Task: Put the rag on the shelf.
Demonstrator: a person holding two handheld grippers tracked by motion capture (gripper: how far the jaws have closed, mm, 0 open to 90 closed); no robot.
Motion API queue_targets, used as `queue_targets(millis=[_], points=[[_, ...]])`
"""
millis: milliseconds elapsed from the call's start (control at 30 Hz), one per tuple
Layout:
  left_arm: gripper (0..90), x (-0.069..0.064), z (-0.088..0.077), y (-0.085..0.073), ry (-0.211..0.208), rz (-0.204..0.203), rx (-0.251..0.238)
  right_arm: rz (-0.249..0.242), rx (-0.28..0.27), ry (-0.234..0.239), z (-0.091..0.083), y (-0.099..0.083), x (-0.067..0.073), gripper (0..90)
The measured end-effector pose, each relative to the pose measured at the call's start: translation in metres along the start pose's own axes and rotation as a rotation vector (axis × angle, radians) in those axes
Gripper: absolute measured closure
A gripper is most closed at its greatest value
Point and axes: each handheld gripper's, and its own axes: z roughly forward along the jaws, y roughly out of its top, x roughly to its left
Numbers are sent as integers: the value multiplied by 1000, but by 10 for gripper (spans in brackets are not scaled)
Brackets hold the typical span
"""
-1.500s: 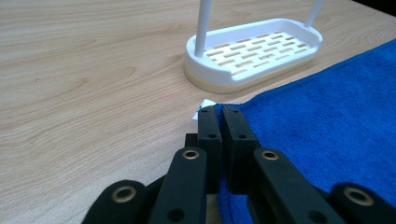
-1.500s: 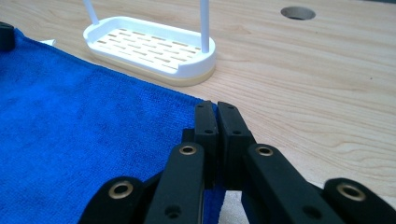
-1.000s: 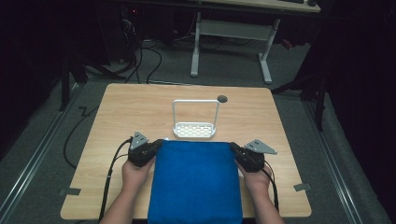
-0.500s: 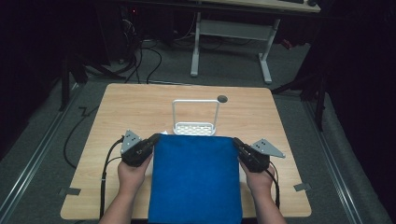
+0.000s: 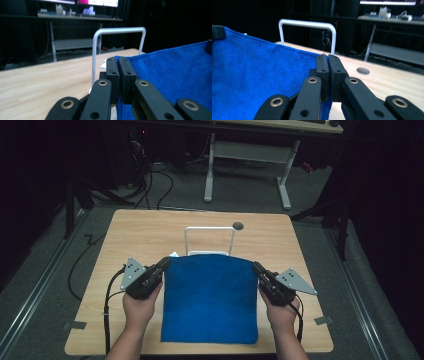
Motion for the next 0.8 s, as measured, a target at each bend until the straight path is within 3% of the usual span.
queue_targets(millis=[167, 333, 800], points=[[879, -7, -7, 18, 5, 31, -48, -27, -56, -6, -9, 18, 5, 879], [879, -10, -8, 34, 1, 37, -80, -47, -108, -11, -14, 35, 8, 879], [880, -13, -7, 77, 15, 93, -146, -81, -188, -25, -16, 76, 2, 879]])
